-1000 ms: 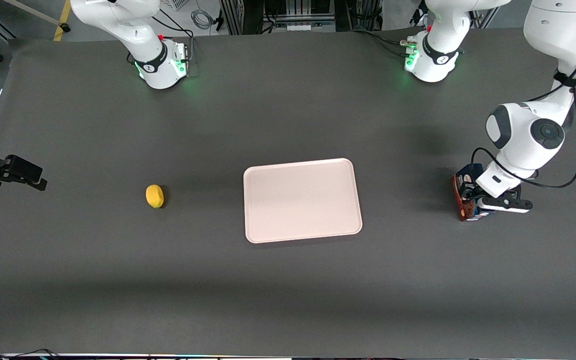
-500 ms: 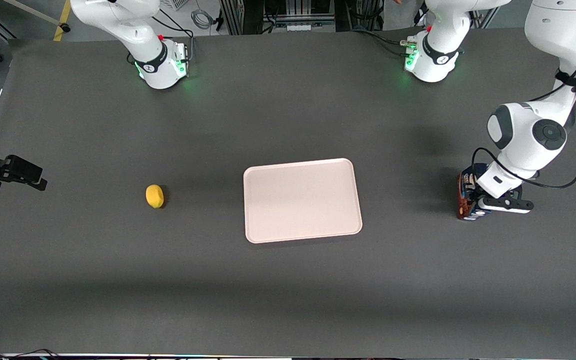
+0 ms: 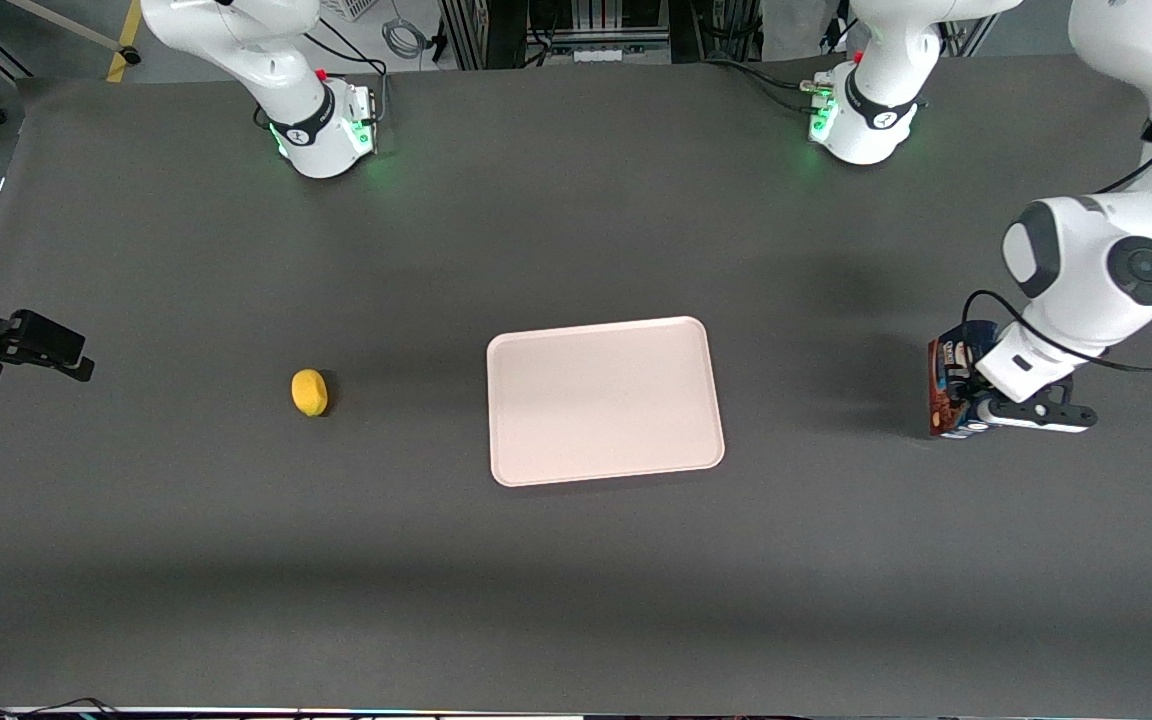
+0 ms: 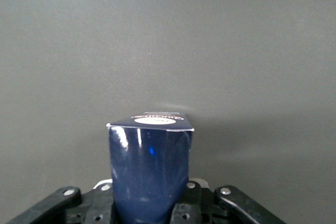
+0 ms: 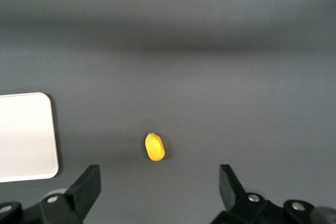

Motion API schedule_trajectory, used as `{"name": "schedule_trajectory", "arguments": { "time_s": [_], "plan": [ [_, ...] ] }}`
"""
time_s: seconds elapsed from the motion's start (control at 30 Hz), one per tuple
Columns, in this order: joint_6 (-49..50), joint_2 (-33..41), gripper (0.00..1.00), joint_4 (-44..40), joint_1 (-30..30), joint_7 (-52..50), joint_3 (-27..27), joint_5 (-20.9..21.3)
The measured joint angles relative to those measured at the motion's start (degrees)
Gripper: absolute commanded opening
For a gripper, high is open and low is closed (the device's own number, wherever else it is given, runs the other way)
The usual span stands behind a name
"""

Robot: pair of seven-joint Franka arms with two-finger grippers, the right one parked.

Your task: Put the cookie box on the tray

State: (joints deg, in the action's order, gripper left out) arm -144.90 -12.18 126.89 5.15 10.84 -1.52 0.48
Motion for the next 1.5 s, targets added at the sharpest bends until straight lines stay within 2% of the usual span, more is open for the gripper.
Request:
{"name": "schedule_trajectory", "arguments": {
  "time_s": [0.43,0.57,0.8,1.1,1.5],
  "plan": [
    [34.15,7.1,0.13,-21.32,0.0,-0.75,-0.03,-0.08],
    [38.25,7.39,0.13,-25.31,0.0,-1.02,0.01,-0.23],
    [39.56,6.94,0.13,-27.29,-0.09,-6.33,-0.98,-1.6],
    [43.4,6.78,0.13,-30.72,-0.59,-24.94,-11.25,-1.94],
    [40.23,5.39,0.12,-30.91,-1.11,-49.01,-26.52,-1.88]
  ]
}}
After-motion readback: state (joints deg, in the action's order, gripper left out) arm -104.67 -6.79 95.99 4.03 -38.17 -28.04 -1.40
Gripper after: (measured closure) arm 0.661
